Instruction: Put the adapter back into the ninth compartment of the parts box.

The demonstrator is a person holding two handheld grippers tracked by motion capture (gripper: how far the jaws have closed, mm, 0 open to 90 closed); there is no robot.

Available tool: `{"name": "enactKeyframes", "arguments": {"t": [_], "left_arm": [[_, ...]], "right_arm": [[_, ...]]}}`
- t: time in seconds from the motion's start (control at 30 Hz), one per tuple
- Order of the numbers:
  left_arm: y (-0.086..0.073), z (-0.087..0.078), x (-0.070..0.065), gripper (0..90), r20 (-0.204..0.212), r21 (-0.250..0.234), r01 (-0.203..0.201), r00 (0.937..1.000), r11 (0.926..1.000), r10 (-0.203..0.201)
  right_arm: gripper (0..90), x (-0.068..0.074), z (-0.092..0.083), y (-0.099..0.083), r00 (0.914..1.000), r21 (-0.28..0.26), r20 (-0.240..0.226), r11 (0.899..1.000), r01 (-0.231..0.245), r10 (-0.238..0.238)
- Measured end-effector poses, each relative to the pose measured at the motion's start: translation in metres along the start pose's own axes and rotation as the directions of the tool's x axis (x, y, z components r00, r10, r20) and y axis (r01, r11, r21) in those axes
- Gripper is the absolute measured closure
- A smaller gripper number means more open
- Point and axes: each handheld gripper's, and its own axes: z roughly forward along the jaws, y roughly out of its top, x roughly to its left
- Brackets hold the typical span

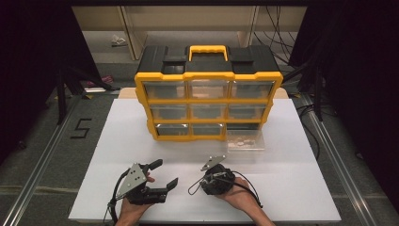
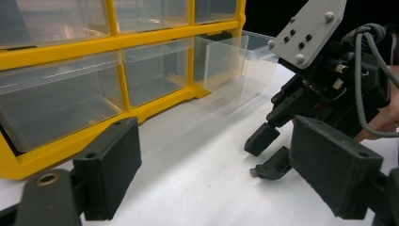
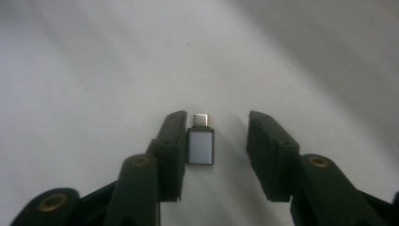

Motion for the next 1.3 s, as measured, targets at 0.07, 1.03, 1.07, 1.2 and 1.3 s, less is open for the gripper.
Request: {"name": "enactKeyframes", "arguments": {"t": [0.07,1.03,1.07,1.2,1.3], "left_arm": [[0.000,0.000,0.000,17.1,0.000,0.000,0.000,1.0000,1.0000,0.000],[0.000,0.000,0.000,17.2,-0.001,0.000,-0.004,1.0000,1.0000,0.004],[0.000,0.000,0.000,17.2,-0.001,0.000,-0.004,1.0000,1.0000,0.004],[0.000,0.000,0.000,17.2,-0.002,-0.001,-0.003,1.0000,1.0000,0.003],[0.000,0.000,0.000,17.2,-0.002,-0.001,-0.003,1.0000,1.0000,0.003]], "right_arm": [[64.5,0.000,-0.001,0.000,0.9998,0.005,-0.008,1.000,0.018,-0.018],[76.3,-0.001,-0.015,0.003,0.9995,-0.053,-0.001,0.998,0.032,-0.032],[76.3,-0.001,-0.016,0.003,0.9995,-0.057,0.003,0.998,0.030,-0.030],[76.2,-0.003,-0.020,0.003,0.9996,-0.074,0.008,0.997,0.027,-0.027],[76.2,-0.003,-0.023,0.004,0.9995,-0.088,0.011,0.996,0.029,-0.028]]}}
